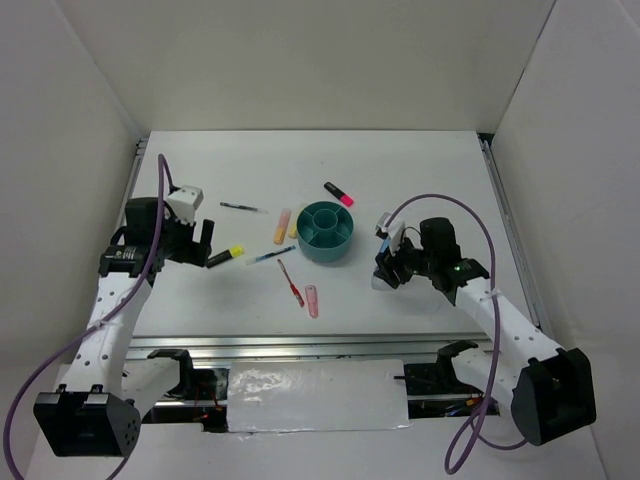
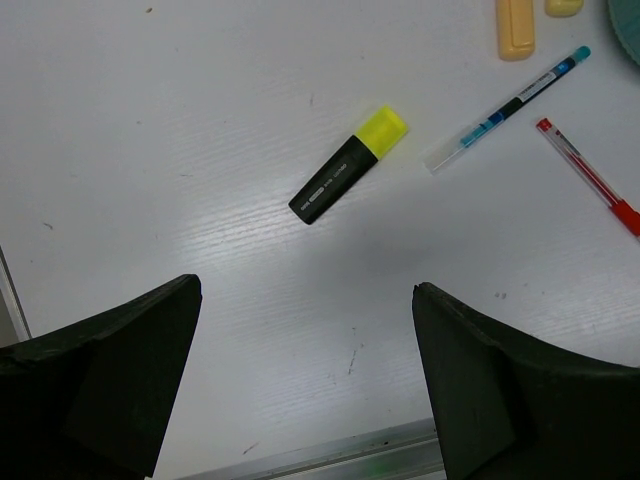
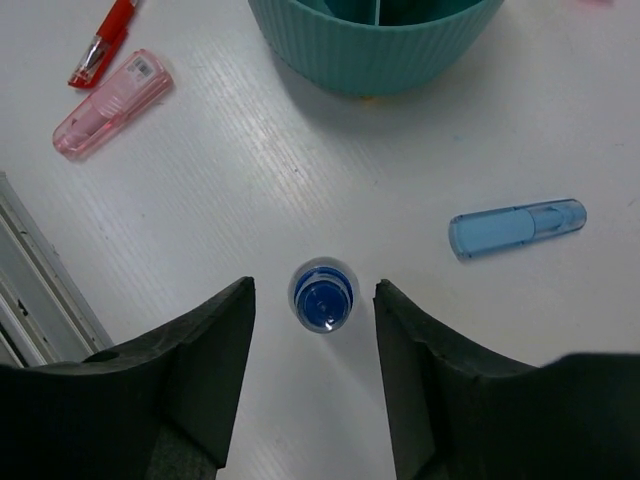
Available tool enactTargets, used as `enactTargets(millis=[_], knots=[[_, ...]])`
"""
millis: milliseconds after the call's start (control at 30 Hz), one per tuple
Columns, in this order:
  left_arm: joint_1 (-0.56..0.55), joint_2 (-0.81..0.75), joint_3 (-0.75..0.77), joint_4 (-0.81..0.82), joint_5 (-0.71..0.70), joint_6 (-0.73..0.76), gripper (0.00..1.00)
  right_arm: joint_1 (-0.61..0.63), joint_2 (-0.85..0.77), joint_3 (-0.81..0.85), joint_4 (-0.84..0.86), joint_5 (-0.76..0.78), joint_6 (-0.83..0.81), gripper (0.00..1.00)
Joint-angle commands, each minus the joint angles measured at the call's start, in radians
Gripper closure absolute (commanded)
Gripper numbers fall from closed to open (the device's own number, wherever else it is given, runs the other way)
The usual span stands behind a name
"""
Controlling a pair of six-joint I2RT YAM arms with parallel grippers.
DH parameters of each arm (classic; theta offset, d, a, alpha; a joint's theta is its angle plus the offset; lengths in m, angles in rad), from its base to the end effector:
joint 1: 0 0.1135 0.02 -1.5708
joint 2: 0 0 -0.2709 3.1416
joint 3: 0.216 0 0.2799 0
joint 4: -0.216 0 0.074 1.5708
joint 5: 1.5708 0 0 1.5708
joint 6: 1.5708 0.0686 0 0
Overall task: Sort the stationery into containers
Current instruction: Pick up the stationery from the center of the board, then place the stationery in the storage box.
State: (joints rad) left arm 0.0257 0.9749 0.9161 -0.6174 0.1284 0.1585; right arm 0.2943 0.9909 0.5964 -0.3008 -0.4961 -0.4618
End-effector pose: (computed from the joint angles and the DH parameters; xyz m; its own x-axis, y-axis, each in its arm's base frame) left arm 0.2553 -0.0022 0.2926 -0.6060 0.1410 -0.7828 0.1722 0.9841 0.0440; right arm 0.2299 0.1038 0.2044 -0.2793 -0.4941 -0.8233 -0.8147 0.5758 -0.0691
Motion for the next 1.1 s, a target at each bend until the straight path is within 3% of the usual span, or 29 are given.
enactTargets(millis=[0,200,267,300,333,600,767,1067], knots=[[0.000,0.014,0.027,0.045,0.010,0.009,0.01,0.009,0.038,0.058,0.046,-0.042,0.009,0.43],[0.000,0.041,0.038,0.053,0.008,0.019,0.02,-0.001,0.089,0.091,0.035,-0.047,0.006,0.64],[-0.001,0.048,0.041,0.061,0.008,0.021,0.02,-0.004,0.100,0.124,0.028,-0.050,0.020,0.80],[0.000,0.056,0.046,0.064,0.011,0.021,0.02,-0.004,0.101,0.143,0.020,-0.052,0.032,0.96],[0.000,0.064,0.050,0.070,0.016,0.022,0.02,-0.006,0.098,0.161,0.020,-0.048,0.052,1.00],[-0.018,0.159,0.107,0.122,0.028,0.015,0.01,0.038,0.159,0.474,0.020,-0.073,0.208,1.00],[-0.045,0.214,0.151,0.139,0.066,0.027,0.01,0.101,0.254,0.638,0.006,-0.075,0.215,1.00],[-0.075,0.306,0.217,0.176,0.091,0.001,0.02,0.140,0.442,0.752,0.045,-0.048,0.186,1.00]])
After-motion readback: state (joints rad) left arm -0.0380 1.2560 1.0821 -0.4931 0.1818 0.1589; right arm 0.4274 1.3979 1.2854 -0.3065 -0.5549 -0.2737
